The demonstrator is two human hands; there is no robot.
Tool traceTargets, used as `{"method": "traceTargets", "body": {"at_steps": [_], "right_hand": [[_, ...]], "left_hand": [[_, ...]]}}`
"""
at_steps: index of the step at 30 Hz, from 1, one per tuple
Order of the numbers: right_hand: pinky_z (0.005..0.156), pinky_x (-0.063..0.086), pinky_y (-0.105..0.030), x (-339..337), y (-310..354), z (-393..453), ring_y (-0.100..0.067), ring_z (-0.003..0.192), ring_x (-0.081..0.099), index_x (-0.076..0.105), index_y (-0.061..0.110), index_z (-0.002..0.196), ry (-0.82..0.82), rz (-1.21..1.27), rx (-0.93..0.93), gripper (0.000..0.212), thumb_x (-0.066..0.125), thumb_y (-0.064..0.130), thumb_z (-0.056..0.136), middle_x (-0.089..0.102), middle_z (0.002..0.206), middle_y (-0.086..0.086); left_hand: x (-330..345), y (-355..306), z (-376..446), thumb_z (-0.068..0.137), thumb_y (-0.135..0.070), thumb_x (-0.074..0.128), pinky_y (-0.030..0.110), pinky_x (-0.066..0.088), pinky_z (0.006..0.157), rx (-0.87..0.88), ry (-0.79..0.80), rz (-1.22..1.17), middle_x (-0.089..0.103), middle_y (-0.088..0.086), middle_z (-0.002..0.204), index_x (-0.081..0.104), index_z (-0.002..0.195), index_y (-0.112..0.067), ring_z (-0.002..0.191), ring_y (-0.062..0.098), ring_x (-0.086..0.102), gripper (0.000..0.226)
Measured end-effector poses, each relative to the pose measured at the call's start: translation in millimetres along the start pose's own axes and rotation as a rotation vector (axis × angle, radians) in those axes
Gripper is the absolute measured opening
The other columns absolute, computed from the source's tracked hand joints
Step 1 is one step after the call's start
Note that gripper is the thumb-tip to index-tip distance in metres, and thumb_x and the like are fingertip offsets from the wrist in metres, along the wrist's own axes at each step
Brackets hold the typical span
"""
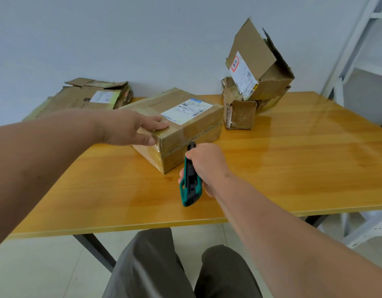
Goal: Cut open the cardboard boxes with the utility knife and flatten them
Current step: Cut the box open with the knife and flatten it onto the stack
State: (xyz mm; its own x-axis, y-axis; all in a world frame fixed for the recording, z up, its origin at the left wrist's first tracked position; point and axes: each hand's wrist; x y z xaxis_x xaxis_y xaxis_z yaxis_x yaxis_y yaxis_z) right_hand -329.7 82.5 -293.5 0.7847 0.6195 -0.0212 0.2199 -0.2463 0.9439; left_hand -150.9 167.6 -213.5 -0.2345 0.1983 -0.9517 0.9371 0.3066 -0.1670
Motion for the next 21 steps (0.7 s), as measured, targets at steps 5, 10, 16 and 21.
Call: {"method": "traceTargets", "body": {"at_steps": [5, 10, 16, 21], "right_hand": [[0.041, 0.051, -0.031, 7, -7, -11, -0.025, 0.041, 0.059, 0.052, 0.005, 0.091, 0.073, 0.083, -0.02, 0.01, 0.044, -0.001, 0.095, 0.056, 0.075, -0.023], [0.066, 0.061, -0.043, 17, -12, -12, -0.037, 0.069, 0.069, 0.055, 0.005, 0.093, 0.067, -0.06, -0.096, 0.007, 0.048, 0.005, 0.092, 0.064, 0.088, -0.029], [0.043, 0.05, -0.031, 24, -17, -26, -0.026, 0.039, 0.055, 0.046, 0.006, 0.089, 0.208, 0.056, -0.059, 0.011, 0.042, -0.003, 0.091, 0.052, 0.077, -0.022], [0.043, 0.049, -0.03, 27, -16, -38, -0.024, 0.042, 0.056, 0.05, 0.003, 0.095, 0.289, -0.014, -0.073, 0.008, 0.044, -0.003, 0.093, 0.054, 0.076, -0.022]], "left_hand": [[4, -2, -2, 0.097, -0.04, 0.051, 0.038, 0.014, 0.116, 0.004, -0.014, -0.001, 0.009, -0.034, 0.153, 0.023, 0.145, -0.053, 0.145, 0.014, 0.019, 0.057], [4, -3, -3, 0.098, -0.039, 0.05, 0.039, 0.016, 0.117, 0.004, -0.012, 0.009, 0.008, -0.034, 0.154, 0.022, 0.146, -0.053, 0.145, 0.015, 0.02, 0.058], [5, -4, -4, 0.098, -0.037, 0.051, 0.039, 0.016, 0.118, 0.006, -0.022, 0.001, 0.01, -0.033, 0.154, 0.023, 0.146, -0.052, 0.145, 0.014, 0.021, 0.057], [7, -5, -3, 0.098, -0.037, 0.051, 0.038, 0.015, 0.117, 0.002, -0.032, -0.017, 0.009, -0.032, 0.154, 0.024, 0.146, -0.051, 0.145, 0.014, 0.021, 0.057]]}}
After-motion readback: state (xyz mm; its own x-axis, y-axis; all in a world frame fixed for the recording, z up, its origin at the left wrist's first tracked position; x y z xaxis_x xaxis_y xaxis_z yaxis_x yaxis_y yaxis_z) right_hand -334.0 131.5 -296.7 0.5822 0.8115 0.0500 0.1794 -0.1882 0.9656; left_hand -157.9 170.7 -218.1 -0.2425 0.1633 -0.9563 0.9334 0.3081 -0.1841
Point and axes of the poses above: each hand's wrist, its own z-axis towards the middle knuckle, its own x-axis out of the palm, y = z × x
